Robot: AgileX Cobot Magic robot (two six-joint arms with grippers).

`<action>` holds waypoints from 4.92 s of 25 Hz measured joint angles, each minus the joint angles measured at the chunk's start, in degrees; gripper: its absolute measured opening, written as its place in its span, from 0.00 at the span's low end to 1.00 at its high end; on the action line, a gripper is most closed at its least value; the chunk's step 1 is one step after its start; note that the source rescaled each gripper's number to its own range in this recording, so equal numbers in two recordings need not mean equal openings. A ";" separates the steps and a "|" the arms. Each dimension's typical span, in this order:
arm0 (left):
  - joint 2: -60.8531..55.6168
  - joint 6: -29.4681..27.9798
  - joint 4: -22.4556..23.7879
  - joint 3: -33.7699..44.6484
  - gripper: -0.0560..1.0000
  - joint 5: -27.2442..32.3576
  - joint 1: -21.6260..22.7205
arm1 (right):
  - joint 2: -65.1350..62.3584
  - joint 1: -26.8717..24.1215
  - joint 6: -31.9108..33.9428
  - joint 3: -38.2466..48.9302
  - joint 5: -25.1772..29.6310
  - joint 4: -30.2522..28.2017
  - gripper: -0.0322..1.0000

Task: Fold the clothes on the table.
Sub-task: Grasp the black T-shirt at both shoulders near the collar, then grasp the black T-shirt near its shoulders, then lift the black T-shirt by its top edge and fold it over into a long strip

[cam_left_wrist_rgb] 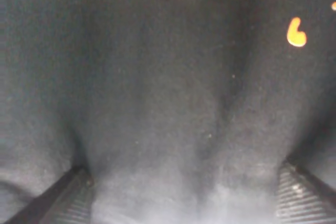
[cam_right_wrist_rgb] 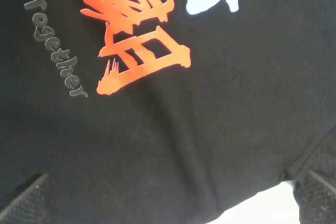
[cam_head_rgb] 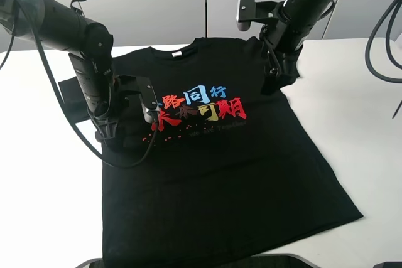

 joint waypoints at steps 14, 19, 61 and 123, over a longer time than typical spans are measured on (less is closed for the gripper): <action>0.37 -0.09 -0.10 -0.18 0.25 0.74 0.00 | 0.69 0.00 -1.19 0.00 0.00 0.95 1.00; 0.37 -0.09 -0.10 -0.18 0.25 0.74 0.00 | 1.17 0.00 -4.19 0.00 0.00 0.37 1.00; 0.37 -0.07 -0.32 -0.18 0.32 0.96 0.00 | 15.73 0.00 -1.95 -3.26 -1.81 -5.40 1.00; -10.62 -7.59 6.68 -7.79 0.05 -5.78 -0.03 | -1.37 0.00 4.68 -3.24 3.95 -7.92 0.03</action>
